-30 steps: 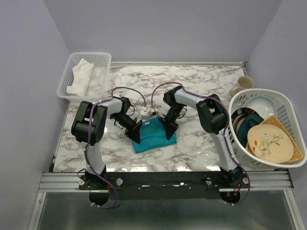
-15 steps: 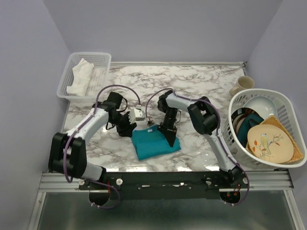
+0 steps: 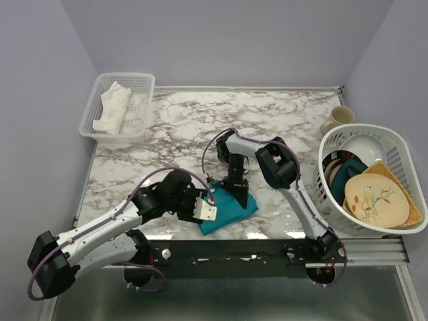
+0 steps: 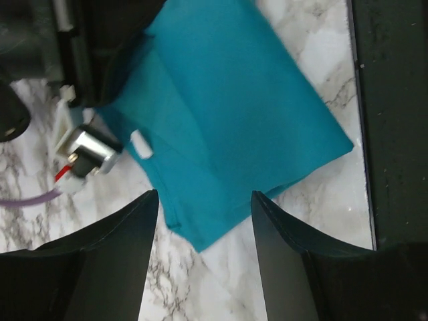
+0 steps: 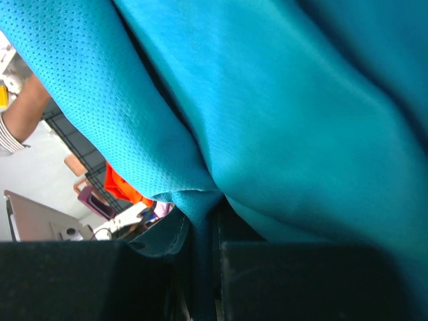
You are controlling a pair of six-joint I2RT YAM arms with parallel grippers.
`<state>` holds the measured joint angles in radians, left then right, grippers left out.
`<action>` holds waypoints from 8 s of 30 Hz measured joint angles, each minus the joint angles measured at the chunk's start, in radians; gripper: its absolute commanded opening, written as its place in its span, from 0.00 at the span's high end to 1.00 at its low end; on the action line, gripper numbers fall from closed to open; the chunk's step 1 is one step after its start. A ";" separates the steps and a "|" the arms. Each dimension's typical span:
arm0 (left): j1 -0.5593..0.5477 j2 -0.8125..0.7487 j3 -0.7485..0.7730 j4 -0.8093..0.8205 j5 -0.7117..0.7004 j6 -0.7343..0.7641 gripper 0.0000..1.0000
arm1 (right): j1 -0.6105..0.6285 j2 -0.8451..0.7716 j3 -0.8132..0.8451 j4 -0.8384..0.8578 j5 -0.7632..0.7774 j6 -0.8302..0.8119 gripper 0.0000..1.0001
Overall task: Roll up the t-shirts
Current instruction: Roll the T-shirt to the center of the board.
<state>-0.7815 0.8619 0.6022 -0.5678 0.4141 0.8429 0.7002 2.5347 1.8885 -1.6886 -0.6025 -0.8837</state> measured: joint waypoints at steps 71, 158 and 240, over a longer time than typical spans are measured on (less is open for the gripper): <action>0.186 0.571 0.198 -0.177 0.243 0.024 1.00 | 0.009 -1.419 -1.302 1.478 0.061 0.011 0.00; 0.594 0.502 0.338 0.020 0.096 -0.132 0.52 | -0.064 -0.291 -0.245 0.277 -0.147 -0.352 0.72; -0.129 0.459 0.058 0.241 -0.092 -0.085 0.96 | -0.221 -0.185 -0.285 0.129 -0.417 -0.042 0.00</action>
<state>-0.9108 1.3205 0.6605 -0.3264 0.3218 0.7582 0.4789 2.3501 1.6039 -1.5593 -1.0191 -0.9257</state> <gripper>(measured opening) 0.143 0.996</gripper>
